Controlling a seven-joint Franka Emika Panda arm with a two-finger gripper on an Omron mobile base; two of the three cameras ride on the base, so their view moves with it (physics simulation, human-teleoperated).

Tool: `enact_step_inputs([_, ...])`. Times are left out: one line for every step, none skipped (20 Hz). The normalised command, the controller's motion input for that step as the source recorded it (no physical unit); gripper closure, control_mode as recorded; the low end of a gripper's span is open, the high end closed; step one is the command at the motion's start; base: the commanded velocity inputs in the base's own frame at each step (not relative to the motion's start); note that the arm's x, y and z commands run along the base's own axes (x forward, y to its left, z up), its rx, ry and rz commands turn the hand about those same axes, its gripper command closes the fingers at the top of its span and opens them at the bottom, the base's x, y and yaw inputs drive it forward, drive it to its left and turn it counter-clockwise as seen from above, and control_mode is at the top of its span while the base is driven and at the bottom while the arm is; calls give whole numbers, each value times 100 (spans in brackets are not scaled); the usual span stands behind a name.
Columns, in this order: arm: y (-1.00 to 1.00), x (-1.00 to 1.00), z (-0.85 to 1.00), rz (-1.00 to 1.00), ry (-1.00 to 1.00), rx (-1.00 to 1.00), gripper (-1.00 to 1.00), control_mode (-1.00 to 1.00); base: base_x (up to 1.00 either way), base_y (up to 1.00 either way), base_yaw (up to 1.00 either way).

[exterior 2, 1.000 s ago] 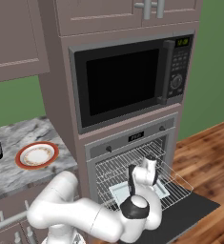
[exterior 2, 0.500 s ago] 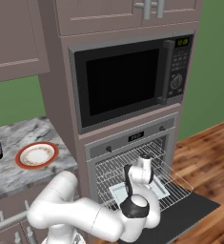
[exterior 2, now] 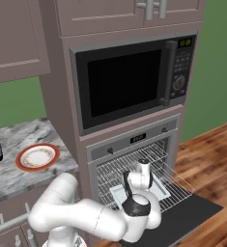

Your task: Take the baked cake out of the oven and place it on the plate for cooling. Then close the oven door.

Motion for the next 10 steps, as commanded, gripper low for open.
enact_step_inputs([-7, 18, -54, 0, 0, 0, -100, -100, 0, 0, 0])
enact_step_inputs([-2, 16, -49, 0, 0, 0, -100, -100, 0, 0, 0])
enact_step_inputs([0, 16, -47, 0, 0, 0, -100, -100, 0, 0, 0])
enact_step_inputs([0, 15, -44, 0, 0, 0, 100, -100, 0, 0, 0])
enact_step_inputs([0, 12, -44, 0, 0, 0, 100, -100, 0, 0, 0])
enact_step_inputs([0, 0, -43, 0, 0, 0, 100, -100, 0, 0, 0])
enact_step_inputs([-7, 0, -41, 0, -2, 0, 100, -100, 0, 0, 0])
enact_step_inputs([-19, -6, -40, 0, -7, 0, 100, -100, 0, 0, 0])
enact_step_inputs([-39, -21, -39, 0, -8, 0, 100, -100, 0, 0, 0])
enact_step_inputs([-47, -31, -39, 0, -15, 0, 100, -100, 0, 0, 0])
